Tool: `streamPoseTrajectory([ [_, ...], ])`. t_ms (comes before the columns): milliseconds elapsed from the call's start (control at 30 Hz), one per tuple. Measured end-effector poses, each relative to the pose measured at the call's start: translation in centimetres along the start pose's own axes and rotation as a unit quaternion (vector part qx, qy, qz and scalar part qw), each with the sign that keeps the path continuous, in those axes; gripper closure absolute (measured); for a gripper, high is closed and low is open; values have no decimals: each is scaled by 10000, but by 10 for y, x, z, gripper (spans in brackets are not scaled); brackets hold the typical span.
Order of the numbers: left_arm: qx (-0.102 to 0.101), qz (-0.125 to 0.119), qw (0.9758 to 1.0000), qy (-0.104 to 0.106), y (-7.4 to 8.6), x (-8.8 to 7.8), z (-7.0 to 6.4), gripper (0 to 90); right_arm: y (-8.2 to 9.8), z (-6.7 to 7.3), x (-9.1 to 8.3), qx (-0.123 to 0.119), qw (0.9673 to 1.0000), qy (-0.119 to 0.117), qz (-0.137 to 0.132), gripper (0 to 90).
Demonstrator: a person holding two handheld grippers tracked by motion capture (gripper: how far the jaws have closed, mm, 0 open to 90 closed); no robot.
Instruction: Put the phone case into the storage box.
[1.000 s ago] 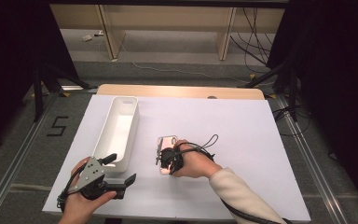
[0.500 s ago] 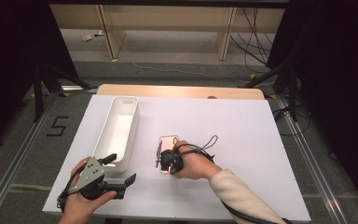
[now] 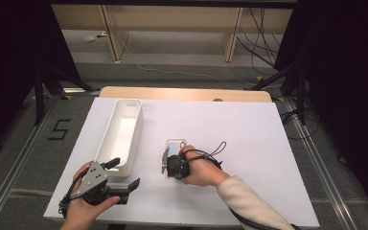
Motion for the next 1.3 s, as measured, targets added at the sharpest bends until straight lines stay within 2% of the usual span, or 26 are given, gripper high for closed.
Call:
streamPoseTrajectory([
  [33, -10, 0, 10000, 4, 0, 0, 0, 57, 0, 0, 0, 0, 10000, 0, 0, 888],
  [67, -10, 1, 10000, 8, 0, 0, 0, 57, -4, -1, 1, -46, 9997, -12, -223, 888],
  [100, -11, 4, 10000, 7, 0, 0, 0, 57, -4, 1, 0, 58, 9996, -17, -271, 889],
  [167, -10, 6, 10000, 3, 0, 0, 0, 57, -4, -1, -3, 68, 9994, 54, -346, 890],
  [200, -8, 6, 10000, 4, 0, 0, 0, 57, -2, -4, -5, -82, 9994, 111, -317, 890],
  [233, -5, 9, 10000, 4, 0, 0, 0, 57, -2, -4, -7, -91, 9992, 136, -371, 890],
  [333, 3, 13, 10000, 6, 0, 0, 0, 58, -2, -1, -12, 63, 9983, 207, -550, 891],
  [367, -161, 84, 9998, 13, 3, -1, -3, 58, -2, -1, -12, 63, 9983, 207, -550, 891],
  [400, -165, 74, 9998, 14, 2, 0, -3, 58, -2, -1, -13, 72, 9980, 226, -581, 891],
  [433, 17, 18, 10000, -8, 1, 1, 0, 58, -2, -1, -14, 39, 9977, 236, -627, 891],
  [467, 30, 18, 10000, 6, 1, 1, 0, 58, -1, -1, -16, 53, 9970, 329, -700, 892],
  [500, -50, 31, 10000, 23, 1, 1, -2, 58, -1, -1, -16, 53, 9970, 329, -700, 892],
  [600, 1, 24, 10000, 13, 1, 2, -1, 59, 0, -1, -21, 14, 9955, 399, -856, 892],
  [633, -2, 27, 10000, 10, 1, 2, -1, 59, 1, -1, -23, -26, 9945, 520, -907, 892],
  [700, -4, 31, 10000, 24, 1, 1, -1, 59, 2, -1, -24, -73, 9943, 571, -896, 892],
  [767, -8, 43, 10000, 30, 2, 2, -1, 60, 4, -1, -26, -182, 9926, 713, -965, 893],
  [967, -36, 35, 10000, 58, 2, 4, -3, 64, 5, 1, -29, -279, 9893, 875, -1133, 893],
  [1100, -57, 70, 9999, 48, 3, 4, -3, 82, 6, 4, -34, -274, 9881, 925, -1202, 893],
  [1167, -64, 69, 9999, 40, 2, 5, -2, 87, 8, 5, -35, -203, 9888, 922, -1152, 893],
  [1200, -57, 76, 9999, 41, 2, 5, -2, 94, 9, 5, -36, -219, 9879, 1014, -1153, 893],
  [1233, -94, 34, 9999, 51, 0, 7, -3, 110, 7, 5, -39, -338, 9862, 1025, -1254, 893],
  [1300, -98, 41, 9999, 51, 0, 7, -3, 136, 7, 6, -42, -361, 9851, 1080, -1286, 893],
])
Point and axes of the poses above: each handheld gripper's, and its own axes: x roughly forward along the jaws, y roughly out of its underside, z roughly to its left, the point moved 9 cm from there along x, roughly forward along the jaws, and after that the axes turned 1 degree about x, right-handed, at the moved point
